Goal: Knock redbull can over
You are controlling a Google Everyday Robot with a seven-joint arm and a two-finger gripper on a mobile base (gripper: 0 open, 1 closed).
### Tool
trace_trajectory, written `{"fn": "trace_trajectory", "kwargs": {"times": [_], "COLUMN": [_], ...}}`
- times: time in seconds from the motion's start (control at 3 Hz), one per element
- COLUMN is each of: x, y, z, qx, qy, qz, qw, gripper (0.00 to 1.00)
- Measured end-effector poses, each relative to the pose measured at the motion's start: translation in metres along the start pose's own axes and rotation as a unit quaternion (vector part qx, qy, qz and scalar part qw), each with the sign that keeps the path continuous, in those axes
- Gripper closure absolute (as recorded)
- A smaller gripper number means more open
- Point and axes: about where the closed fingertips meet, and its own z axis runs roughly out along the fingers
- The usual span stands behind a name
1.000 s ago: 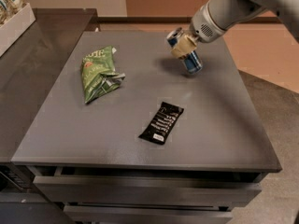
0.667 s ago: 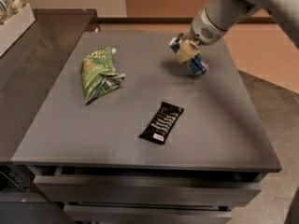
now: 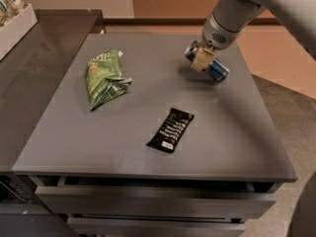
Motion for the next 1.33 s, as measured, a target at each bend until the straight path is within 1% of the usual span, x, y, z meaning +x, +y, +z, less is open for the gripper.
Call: {"fn": "trace_trajectory", "kwargs": {"times": [0.33,0.67,1.33], "x": [0.007,0.007,0.005], "y": [0.001,0.008,0.023], "z": [0.008,0.019,0.04], "qx": [-0.01,-0.031,-0.081], "qy": [0.03,0.048,0.077], "qz": [-0.013,-0.033,-0.077], "qw": [0.9994,0.9979,0.9908], "gripper": [0.82,0.59,0.13]}}
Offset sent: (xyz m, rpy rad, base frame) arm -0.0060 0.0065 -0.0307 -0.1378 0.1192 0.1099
